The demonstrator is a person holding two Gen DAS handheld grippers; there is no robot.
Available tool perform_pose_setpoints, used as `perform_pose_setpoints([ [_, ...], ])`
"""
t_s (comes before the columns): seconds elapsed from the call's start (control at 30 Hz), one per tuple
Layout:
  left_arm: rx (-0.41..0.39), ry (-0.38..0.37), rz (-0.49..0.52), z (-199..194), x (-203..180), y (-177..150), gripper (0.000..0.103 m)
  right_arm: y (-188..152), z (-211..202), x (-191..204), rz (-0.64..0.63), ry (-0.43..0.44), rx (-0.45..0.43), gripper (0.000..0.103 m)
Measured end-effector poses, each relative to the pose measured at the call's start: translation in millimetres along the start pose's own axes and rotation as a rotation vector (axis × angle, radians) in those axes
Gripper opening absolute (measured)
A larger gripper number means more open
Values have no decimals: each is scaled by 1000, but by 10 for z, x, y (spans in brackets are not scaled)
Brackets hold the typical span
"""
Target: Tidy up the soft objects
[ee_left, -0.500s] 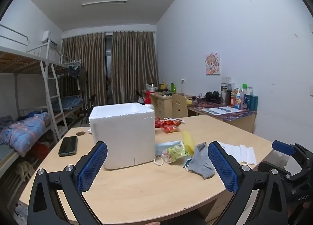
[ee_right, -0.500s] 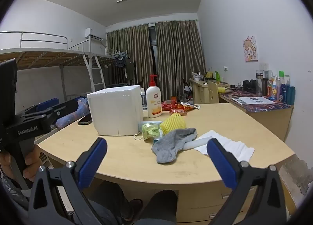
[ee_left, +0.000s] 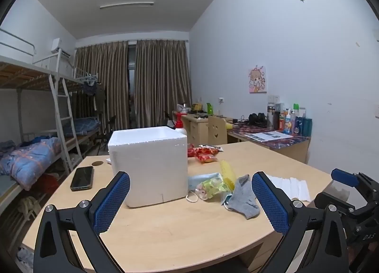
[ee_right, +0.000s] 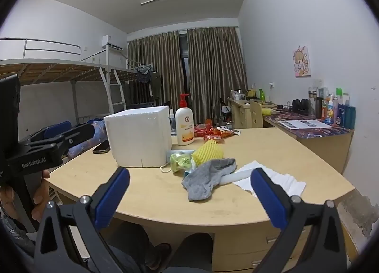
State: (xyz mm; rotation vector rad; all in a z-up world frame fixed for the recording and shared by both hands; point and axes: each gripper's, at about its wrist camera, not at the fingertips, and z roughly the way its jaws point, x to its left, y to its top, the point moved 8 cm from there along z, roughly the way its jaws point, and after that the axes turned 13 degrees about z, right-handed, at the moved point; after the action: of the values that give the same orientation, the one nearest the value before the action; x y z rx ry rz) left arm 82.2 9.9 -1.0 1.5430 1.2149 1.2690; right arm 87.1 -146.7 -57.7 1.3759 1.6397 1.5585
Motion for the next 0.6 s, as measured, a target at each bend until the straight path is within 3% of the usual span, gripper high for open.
perform_pose_setpoints([
  [0.6, -5, 17, -11, 0, -41, -106, 103, 13, -4, -66, 7, 5, -4, 103],
])
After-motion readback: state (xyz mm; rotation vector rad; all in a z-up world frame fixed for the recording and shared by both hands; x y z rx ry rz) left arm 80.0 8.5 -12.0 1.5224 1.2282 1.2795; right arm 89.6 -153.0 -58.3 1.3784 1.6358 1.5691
